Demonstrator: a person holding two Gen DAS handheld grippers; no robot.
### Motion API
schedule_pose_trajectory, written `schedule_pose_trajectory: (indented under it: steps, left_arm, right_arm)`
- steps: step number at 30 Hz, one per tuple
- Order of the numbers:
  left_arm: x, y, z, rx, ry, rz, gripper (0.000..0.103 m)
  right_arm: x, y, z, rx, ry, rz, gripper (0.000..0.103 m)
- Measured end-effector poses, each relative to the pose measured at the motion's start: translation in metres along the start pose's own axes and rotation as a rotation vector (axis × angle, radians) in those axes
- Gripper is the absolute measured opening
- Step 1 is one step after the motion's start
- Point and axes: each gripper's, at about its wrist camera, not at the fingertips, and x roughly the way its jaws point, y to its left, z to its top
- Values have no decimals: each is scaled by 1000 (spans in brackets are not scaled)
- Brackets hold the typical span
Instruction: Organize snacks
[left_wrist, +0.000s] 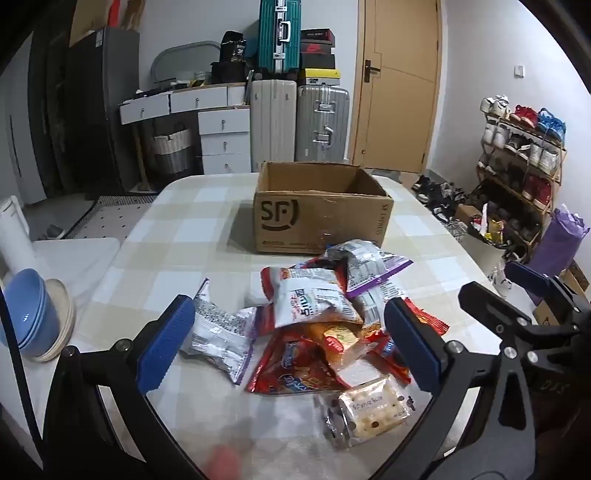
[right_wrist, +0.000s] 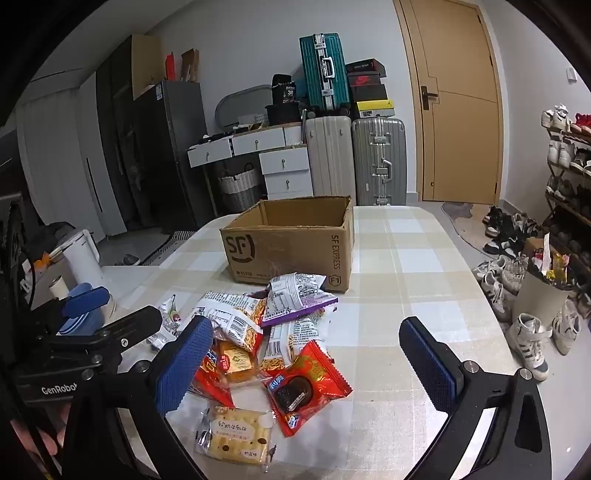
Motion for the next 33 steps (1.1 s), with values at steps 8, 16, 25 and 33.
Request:
schedule_pose_trajectory:
  steps: [8,16,25,33]
  left_arm:
    - [-1,0,2,-5,13,-9,102]
    - [-11,2,3,-8,-28,-11,102]
    - [-14,8,3,-15,-45,-7,102]
    - [-15,10,2,-20,-47,3,102]
  right_arm:
    - [-1,0,1,-20,-14,-19,103]
    - [-2,-1,-2,-8,-41,-20,103]
    - [-4,-2,0,-4,-40,-21,103]
    - [-3,-2,0,-1,-36,-19,103]
